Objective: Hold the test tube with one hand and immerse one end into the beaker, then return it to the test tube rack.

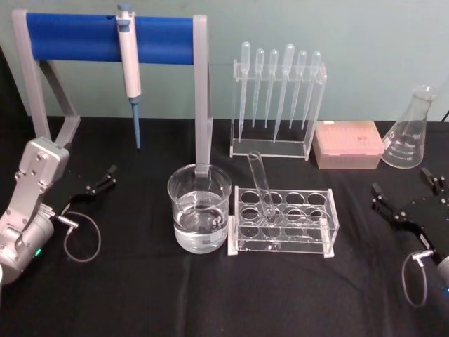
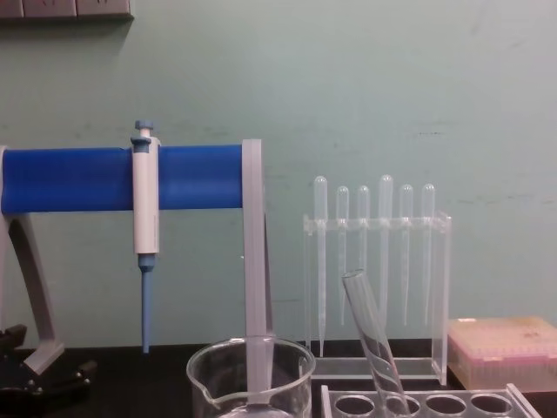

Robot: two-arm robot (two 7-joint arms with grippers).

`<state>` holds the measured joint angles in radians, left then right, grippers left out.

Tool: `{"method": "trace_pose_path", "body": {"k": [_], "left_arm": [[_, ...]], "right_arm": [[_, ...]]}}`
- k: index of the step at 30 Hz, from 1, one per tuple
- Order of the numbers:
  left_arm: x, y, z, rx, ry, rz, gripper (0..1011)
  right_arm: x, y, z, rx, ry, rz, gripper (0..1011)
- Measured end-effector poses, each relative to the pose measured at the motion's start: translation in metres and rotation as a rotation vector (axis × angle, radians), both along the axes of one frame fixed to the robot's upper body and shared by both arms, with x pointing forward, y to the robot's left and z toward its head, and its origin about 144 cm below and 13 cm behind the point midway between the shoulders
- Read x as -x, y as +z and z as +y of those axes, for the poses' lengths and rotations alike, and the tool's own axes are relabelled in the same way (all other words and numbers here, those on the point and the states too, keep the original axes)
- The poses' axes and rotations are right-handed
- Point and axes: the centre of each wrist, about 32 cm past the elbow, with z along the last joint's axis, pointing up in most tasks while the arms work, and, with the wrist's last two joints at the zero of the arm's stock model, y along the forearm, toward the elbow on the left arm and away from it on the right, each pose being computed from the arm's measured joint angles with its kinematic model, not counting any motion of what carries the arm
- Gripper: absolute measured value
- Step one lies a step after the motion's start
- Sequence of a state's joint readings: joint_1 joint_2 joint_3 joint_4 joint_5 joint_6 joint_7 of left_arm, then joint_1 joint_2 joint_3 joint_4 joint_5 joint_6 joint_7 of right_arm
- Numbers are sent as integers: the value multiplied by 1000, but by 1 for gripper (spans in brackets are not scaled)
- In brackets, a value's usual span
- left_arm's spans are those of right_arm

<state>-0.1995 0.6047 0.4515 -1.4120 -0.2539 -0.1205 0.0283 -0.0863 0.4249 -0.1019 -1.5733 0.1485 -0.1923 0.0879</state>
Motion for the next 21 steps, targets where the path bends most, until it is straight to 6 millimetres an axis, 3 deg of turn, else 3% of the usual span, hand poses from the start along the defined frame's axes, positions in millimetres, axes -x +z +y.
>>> {"method": "trace_pose_path", "body": {"k": [21], "left_arm": [[0,0,0,0,0,0,1000]], "right_arm": [[-2,-4,1,-4,0,-9,1002]]}}
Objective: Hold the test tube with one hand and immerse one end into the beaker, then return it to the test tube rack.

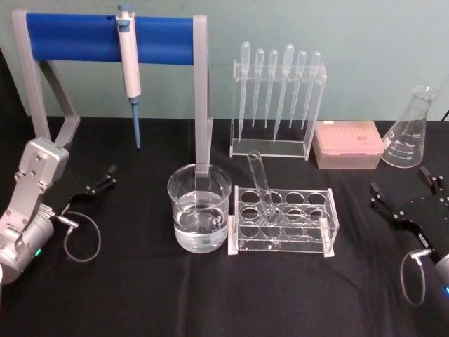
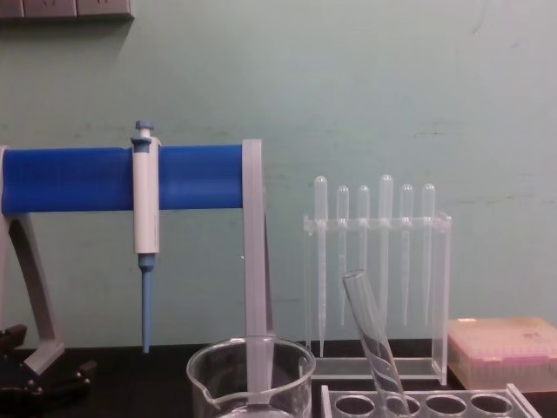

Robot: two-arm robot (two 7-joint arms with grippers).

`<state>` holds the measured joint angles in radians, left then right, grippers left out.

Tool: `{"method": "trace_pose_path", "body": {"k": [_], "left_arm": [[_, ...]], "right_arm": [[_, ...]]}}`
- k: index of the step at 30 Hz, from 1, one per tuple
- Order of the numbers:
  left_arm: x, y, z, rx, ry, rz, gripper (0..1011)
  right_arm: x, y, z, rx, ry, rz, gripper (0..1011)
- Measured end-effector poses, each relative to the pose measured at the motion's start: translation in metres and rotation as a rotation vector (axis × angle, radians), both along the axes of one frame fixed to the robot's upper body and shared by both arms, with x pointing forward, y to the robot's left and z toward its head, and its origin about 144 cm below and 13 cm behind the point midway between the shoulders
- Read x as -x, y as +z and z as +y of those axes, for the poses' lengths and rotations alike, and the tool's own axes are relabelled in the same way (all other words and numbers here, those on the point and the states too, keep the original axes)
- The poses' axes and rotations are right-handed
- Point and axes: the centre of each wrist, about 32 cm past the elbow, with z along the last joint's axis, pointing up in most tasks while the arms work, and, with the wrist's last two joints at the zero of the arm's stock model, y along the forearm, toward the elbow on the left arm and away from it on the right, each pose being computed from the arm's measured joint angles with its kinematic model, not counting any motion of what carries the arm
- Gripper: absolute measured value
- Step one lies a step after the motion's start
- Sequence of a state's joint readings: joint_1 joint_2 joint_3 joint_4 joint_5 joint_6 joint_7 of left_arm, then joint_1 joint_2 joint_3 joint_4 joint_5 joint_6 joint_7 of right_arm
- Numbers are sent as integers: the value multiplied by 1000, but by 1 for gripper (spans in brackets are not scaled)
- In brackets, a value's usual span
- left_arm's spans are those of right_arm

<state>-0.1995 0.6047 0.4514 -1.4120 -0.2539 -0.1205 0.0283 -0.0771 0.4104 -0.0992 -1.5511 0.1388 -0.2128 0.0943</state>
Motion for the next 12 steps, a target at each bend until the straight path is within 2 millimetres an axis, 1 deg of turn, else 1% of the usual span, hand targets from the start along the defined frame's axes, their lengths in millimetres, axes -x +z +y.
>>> {"method": "trace_pose_path", "body": {"k": [12], "left_arm": [[0,0,0,0,0,0,1000]], "right_arm": [[0,0,0,0,-2,-1,1002]]}}
